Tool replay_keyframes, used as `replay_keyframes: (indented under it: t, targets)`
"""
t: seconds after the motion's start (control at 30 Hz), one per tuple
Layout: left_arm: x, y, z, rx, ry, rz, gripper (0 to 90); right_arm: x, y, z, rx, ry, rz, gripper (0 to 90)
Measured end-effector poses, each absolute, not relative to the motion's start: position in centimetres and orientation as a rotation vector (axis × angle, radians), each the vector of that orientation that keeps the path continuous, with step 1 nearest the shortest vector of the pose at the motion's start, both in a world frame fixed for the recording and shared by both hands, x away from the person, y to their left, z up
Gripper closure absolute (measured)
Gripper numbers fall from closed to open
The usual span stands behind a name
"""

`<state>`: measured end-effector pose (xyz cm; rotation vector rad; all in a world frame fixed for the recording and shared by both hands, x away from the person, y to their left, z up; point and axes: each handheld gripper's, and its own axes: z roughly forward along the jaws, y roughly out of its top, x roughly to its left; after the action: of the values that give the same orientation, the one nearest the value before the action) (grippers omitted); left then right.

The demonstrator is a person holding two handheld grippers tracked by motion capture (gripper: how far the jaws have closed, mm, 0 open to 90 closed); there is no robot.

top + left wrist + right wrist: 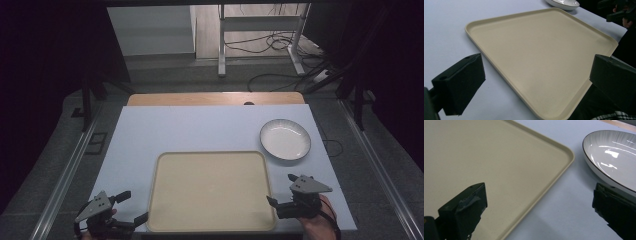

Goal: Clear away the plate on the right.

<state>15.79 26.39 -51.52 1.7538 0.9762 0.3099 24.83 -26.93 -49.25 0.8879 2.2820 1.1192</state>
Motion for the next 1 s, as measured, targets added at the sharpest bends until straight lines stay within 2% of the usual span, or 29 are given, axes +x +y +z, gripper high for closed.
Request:
replay_keyframes:
  t: [1.0]
  targets:
    - [15.9,26.3,-51.6,1.765,0.982,0.299,0.1,28.5,-25.9,-50.2,1.012,2.256,1.031,0.0]
